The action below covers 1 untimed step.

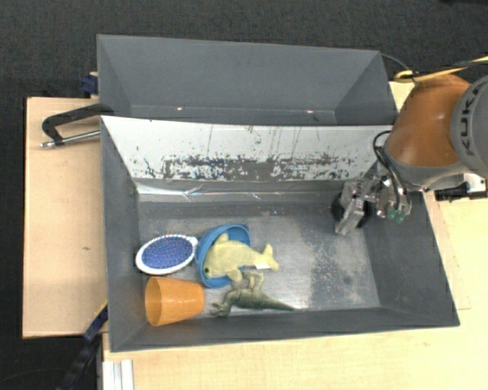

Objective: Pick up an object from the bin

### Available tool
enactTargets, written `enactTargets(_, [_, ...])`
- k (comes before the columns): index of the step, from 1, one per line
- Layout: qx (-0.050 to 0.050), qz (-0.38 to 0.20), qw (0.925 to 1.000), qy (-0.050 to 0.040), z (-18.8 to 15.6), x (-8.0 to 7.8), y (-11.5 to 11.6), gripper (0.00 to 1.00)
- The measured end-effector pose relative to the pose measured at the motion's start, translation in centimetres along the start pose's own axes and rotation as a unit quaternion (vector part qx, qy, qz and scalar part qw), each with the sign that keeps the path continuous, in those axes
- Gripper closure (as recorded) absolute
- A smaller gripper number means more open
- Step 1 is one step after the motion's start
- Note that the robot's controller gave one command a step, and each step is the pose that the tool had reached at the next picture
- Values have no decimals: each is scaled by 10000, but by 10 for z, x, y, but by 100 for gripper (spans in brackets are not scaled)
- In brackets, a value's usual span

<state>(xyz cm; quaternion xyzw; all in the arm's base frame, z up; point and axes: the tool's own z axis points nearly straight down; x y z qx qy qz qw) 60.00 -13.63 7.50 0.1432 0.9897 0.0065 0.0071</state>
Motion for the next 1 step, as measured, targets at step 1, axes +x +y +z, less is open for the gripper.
enactTargets(1, [63,-216,9997,-9,-137,24,5,100])
